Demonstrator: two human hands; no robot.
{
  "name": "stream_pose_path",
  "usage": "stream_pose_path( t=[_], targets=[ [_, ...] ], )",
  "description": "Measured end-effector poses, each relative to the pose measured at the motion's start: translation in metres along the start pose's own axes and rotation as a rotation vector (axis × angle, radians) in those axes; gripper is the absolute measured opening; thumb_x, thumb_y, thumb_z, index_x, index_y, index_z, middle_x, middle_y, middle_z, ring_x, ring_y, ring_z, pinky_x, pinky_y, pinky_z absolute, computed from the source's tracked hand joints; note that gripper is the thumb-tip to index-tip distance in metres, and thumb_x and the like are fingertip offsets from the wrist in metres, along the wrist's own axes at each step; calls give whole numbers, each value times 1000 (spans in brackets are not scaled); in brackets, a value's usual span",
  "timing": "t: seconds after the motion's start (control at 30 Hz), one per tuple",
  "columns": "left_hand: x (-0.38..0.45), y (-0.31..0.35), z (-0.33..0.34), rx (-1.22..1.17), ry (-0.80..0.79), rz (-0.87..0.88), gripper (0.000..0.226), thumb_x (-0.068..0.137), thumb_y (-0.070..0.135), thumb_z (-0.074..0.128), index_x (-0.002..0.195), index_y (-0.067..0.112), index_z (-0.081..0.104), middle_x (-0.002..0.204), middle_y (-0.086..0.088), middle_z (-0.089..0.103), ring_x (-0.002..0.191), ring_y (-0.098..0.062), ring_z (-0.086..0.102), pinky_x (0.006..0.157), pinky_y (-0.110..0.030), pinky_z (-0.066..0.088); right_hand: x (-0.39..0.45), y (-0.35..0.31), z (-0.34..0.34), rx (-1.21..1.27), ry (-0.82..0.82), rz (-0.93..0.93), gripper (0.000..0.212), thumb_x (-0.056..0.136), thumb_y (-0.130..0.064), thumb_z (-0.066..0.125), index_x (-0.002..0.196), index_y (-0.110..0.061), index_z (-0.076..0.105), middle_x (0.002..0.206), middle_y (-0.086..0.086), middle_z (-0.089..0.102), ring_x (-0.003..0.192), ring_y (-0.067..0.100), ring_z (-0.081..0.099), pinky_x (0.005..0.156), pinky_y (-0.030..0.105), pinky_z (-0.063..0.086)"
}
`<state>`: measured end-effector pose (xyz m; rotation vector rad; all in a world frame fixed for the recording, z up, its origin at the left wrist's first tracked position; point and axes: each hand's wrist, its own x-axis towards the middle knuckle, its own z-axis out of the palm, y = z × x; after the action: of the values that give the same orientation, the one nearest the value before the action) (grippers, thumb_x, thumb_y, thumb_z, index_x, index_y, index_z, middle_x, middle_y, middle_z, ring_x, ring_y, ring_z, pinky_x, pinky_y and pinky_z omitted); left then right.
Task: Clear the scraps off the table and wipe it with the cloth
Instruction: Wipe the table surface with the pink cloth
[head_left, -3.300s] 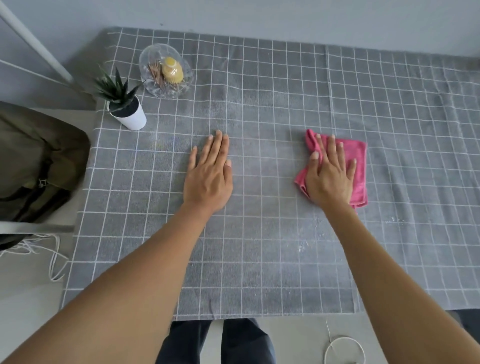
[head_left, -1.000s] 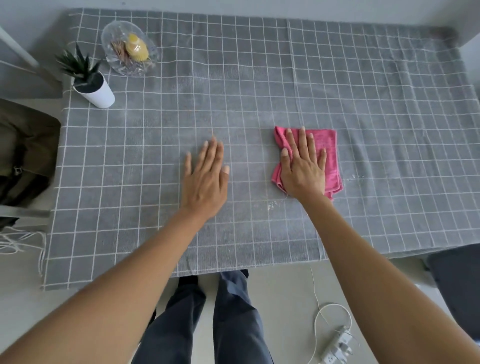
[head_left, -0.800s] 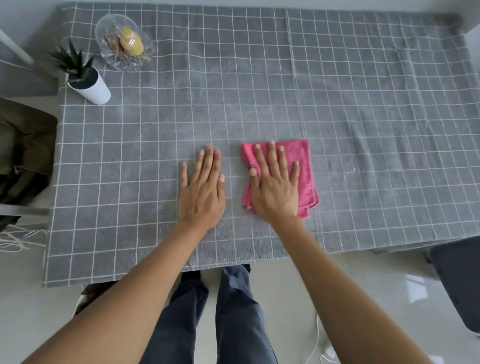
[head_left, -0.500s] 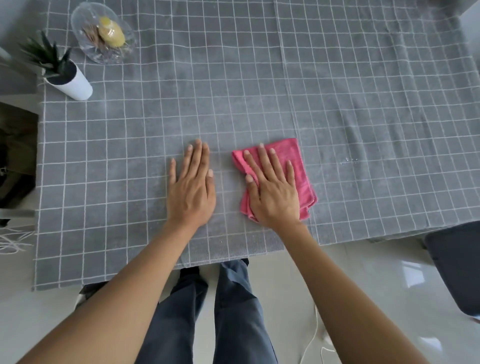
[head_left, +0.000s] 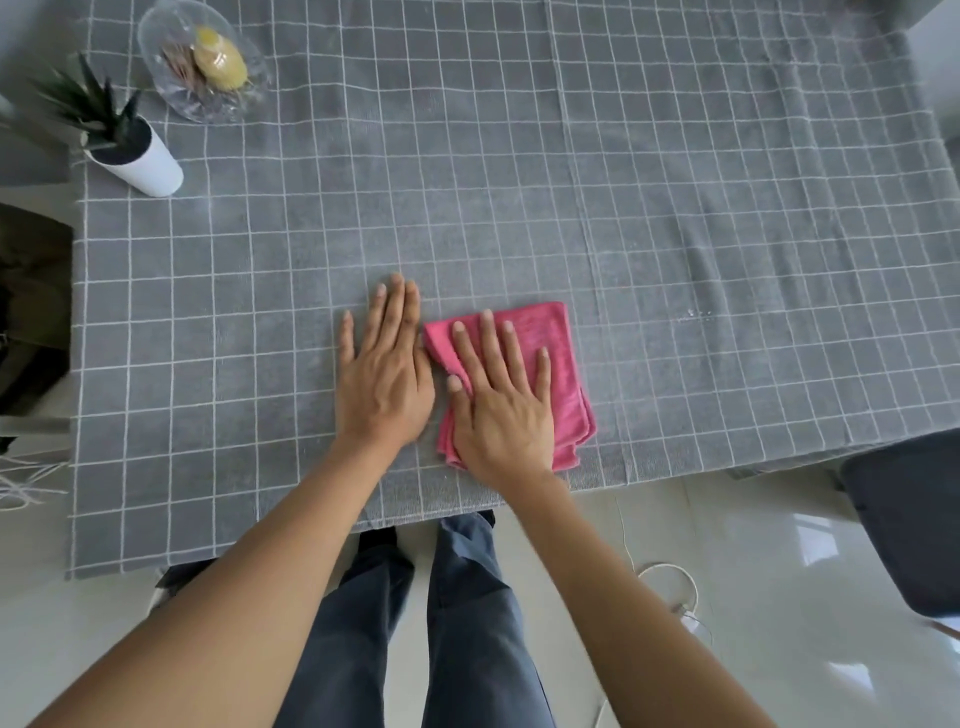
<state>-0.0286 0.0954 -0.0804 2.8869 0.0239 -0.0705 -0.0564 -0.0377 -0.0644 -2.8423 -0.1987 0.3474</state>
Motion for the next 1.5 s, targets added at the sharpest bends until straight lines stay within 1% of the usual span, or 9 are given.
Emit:
stream_pose_path(
  t=[0.13, 0.33, 0.57, 0.73, 0.93, 1.1, 1.33, 1.43, 1.5],
  targets=[
    [1, -1, 0, -11, 7, 8, 56, 98, 28, 13, 152, 15, 8, 160, 0, 7, 147, -14, 3, 119, -45, 1, 6, 51, -12, -86, -27, -167, 51, 102, -45, 10, 151, -39, -1, 159, -12, -10, 146, 10, -15, 118, 43, -11],
    [1, -1, 0, -10, -9, -4, 55, 100, 29, 12, 152, 15, 7, 160, 0, 5, 147, -14, 2, 119, -43, -2, 15, 118, -38, -5, 89, 161, 51, 99, -47, 8, 150, -43, 3, 160, -12, -3, 147, 9, -7, 120, 44, -4],
    [-44, -19, -9, -52, -73, 19, 55, 99, 35, 6, 151, 17, 2, 158, 3, -4, 146, -13, -6, 118, -42, -9, 15, 110, -36, -13, 87, 212, 50, 102, -44, 12, 151, -40, 3, 160, -10, -4, 147, 11, -8, 119, 46, -7],
    [-62, -33, -11, -34, -98, 20, 56, 98, 37, 4, 151, 20, 1, 159, 4, -4, 146, -11, -6, 118, -41, -10, 9, 69, -21, 41, 113, 374, 52, 102, -44, 11, 152, -33, -1, 161, -5, -8, 147, 16, -11, 117, 49, -10],
    [-63, -32, -11, -26, -73, 22, 56, 98, 33, 7, 152, 17, 4, 158, 5, -3, 147, -11, -3, 119, -42, -5, -26, -21, 16, 13, 62, 64, 53, 100, -45, 12, 152, -35, 5, 161, -6, -2, 147, 12, -9, 117, 47, -10],
    [-63, -33, -12, -16, -68, 26, 55, 99, 30, 11, 152, 16, 7, 159, 3, 3, 147, -12, 0, 119, -41, -5, -29, 2, 13, -70, 38, -144, 51, 101, -44, 16, 152, -36, 11, 160, -8, 4, 148, 12, -2, 119, 46, -2],
    [-65, -33, -13, -28, -58, 24, 55, 100, 31, 10, 152, 18, 6, 160, 3, 2, 147, -12, 0, 119, -40, -6, -14, 64, -14, -29, 64, 203, 54, 96, -49, 2, 150, -41, -1, 160, -11, -6, 147, 12, -9, 119, 48, -5],
    [-65, -33, -13, -25, -48, 26, 54, 100, 30, 12, 153, 17, 6, 160, 3, 2, 147, -11, 0, 119, -42, -4, -17, 41, -7, -33, 61, 273, 54, 96, -49, 1, 149, -39, -8, 160, -7, -11, 147, 15, -13, 118, 51, -7],
    [-65, -32, -13, -24, -46, 26, 55, 100, 30, 13, 153, 17, 7, 159, 3, 2, 147, -11, 0, 119, -42, -4, -23, 8, 2, -41, 33, 208, 54, 98, -48, 1, 149, -38, -10, 159, -6, -14, 146, 17, -17, 117, 51, -11]
  ],
)
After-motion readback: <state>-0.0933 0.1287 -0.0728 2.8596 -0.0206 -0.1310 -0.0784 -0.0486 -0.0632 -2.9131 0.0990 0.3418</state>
